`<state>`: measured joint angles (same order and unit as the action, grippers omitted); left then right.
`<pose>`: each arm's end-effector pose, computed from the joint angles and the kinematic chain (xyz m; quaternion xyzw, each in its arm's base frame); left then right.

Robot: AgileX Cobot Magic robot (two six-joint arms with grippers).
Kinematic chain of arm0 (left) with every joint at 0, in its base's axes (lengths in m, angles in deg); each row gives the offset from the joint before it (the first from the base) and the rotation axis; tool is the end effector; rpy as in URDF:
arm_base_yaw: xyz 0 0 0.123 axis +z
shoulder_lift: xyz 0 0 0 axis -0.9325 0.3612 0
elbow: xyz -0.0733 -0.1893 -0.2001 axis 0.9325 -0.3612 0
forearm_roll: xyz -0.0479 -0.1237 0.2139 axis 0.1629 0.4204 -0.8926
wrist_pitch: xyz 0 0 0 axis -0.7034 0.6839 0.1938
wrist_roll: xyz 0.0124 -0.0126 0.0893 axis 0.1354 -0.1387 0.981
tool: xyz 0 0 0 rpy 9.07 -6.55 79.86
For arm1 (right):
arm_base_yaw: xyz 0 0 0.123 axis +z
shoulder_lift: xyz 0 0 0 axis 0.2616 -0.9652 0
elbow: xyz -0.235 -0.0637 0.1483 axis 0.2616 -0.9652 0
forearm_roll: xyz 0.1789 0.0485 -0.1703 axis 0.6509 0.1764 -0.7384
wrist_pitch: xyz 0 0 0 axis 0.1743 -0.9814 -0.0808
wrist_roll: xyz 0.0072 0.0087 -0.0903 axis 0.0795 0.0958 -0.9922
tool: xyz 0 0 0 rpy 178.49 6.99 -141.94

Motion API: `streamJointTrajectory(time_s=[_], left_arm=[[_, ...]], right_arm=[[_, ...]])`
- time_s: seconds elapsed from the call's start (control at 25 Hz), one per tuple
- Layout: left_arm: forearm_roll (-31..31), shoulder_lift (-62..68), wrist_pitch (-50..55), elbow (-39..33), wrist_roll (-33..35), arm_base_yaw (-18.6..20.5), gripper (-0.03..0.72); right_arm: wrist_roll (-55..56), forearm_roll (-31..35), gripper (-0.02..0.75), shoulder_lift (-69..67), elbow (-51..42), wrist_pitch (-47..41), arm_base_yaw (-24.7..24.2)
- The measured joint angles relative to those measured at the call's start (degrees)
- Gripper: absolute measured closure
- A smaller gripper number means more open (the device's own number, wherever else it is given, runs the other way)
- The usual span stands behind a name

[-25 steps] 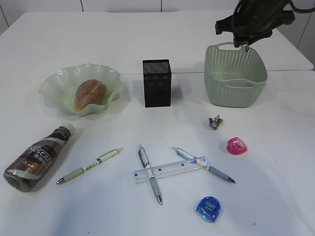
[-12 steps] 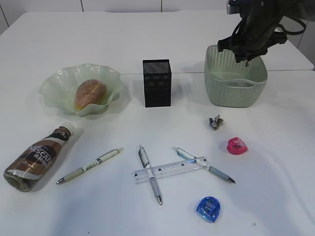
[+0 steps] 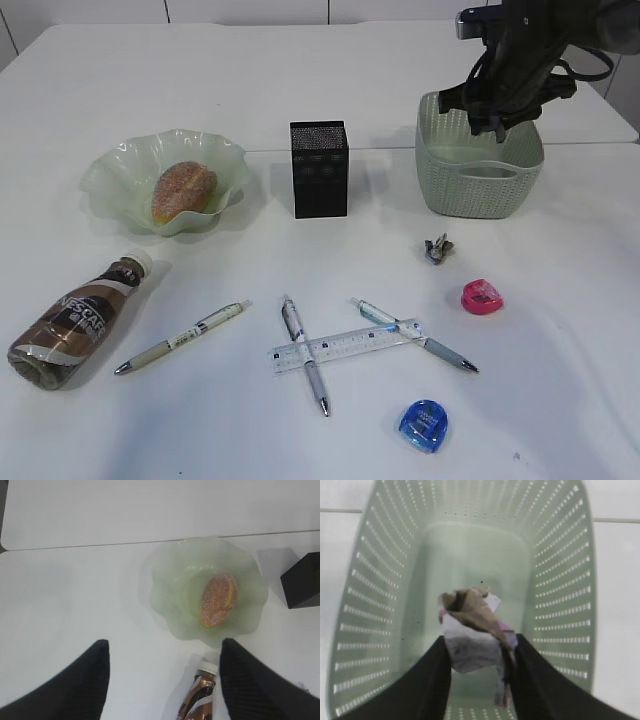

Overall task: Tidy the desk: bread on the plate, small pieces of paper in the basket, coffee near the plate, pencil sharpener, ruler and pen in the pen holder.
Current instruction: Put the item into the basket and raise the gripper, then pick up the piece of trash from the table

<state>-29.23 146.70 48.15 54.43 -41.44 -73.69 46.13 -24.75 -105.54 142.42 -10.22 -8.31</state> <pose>0.3390 -0.0232 0.4584 -0.0181 0.9324 -0.0039 0.3609 0.5066 0.0403 0.2191 0.0209 0.9512 -0.0766 0.2982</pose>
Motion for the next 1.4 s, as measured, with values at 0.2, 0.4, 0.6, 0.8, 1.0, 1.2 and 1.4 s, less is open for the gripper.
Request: streamJointTrajectory(time_s=[0.2,0.4,0.6,0.8,1.0,1.2,1.4], left_arm=[[0.0,0.0,0.0,0.0,0.0,0.0,0.206],[0.0,0.0,0.0,0.0,0.0,0.0,0.206],[0.0,0.0,0.0,0.0,0.0,0.0,0.206],[0.0,0.0,0.0,0.0,0.0,0.0,0.207],[0.0,0.0,0.0,0.0,0.0,0.0,0.210],[0.0,0.0,0.0,0.0,0.0,0.0,0.210],[0.6,0.0,0.0,0.0,0.0,0.0,0.210]], right_arm=[[0.0,0.6,0.281,0.0,0.0,0.6,-0.7],[0.0,3.0,0.252,0.0,0.9,-0.7,-2.3],[-0.3,6.8,0.247,-0.1,6.7,-8.2,-2.7],[-2.4,10.3,0.247,-0.1,12.2,-16.3,-2.7],[-4.5,11.4,0.248,-0.1,12.6,-23.4,-2.7],[-6.2,14.6,0.247,0.8,12.6,-24.1,-2.7],[-6.9,16.5,0.247,5.3,11.6,-24.1,-2.7]])
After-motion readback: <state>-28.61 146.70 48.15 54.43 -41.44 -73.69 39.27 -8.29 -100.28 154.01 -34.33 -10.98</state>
